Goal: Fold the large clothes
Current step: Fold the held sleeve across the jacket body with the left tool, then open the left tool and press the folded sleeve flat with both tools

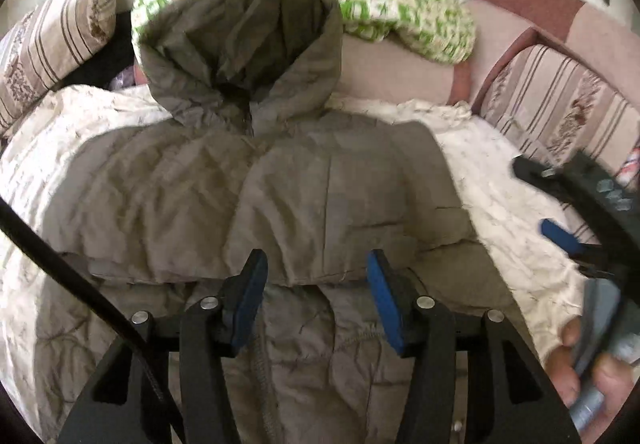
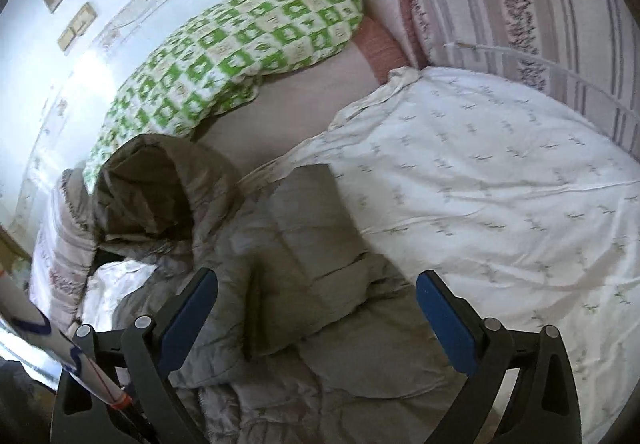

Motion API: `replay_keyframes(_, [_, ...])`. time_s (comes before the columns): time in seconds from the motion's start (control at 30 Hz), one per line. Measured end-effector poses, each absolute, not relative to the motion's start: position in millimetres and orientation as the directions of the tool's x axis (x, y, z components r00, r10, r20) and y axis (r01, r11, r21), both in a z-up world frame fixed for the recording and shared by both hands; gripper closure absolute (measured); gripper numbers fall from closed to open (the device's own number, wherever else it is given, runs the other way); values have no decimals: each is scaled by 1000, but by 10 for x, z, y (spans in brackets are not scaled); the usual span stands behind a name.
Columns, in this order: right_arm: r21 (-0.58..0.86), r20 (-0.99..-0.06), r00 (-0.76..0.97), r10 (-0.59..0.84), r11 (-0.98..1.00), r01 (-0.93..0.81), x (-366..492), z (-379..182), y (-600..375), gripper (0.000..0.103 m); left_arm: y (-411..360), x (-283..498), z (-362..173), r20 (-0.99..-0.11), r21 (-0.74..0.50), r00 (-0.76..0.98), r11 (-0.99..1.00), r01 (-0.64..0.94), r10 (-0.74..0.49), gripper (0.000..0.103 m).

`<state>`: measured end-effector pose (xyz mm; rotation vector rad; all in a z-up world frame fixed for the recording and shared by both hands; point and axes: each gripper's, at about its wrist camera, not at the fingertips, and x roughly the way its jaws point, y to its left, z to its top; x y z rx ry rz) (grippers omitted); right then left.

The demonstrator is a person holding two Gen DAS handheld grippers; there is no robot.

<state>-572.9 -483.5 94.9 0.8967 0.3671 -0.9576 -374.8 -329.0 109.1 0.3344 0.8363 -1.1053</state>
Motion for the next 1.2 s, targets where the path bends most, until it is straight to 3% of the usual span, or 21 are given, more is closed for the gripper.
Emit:
replay_keyframes(0.07, [494,-623,574,-531,301,815,-5657,950,-4791,20,-3104,-3629,1212,-713,-153,221,456,877,-665,42])
replay_keyframes(0.17, [476,-618,605,-503,374,796,-5476,941,-4691,38,-2775,-3249,1309,-679,-127,351,574,809,-645,38])
replay_keyframes(0.37, [376,-633,618,-465,513,771,-4987,876,-4424,39,-2313,-2238,1177,-690,-193,442,734,651,-573,38])
replay_keyframes(0.57, [266,-701,558,-443,564,782,-4529,632,-4430,39,-2349,-1797,742,-742,-267,368,750,605,-561,38])
replay_keyframes(0.7, [276,-810,480,-337,503,819,-4437,177,-4638,36,-2483,-1792,503,-794,-178,362,757,629,-488,38])
replay_keyframes(0.8, [300,-807,493,-324,496,815,-4463,137,-4686,35,-2532,-1785,471,-803,-147,369,756,638,-468,36])
replay_keyframes(1.0, [269,-802,480,-357,501,823,-4453,223,-4577,34,-2465,-1898,567,-772,-120,420,758,641,-477,36])
replay_keyframes(1.2, [197,-741,491,-458,552,811,-4432,576,-4324,33,-2462,-2186,839,-674,-136,454,702,699,-583,37])
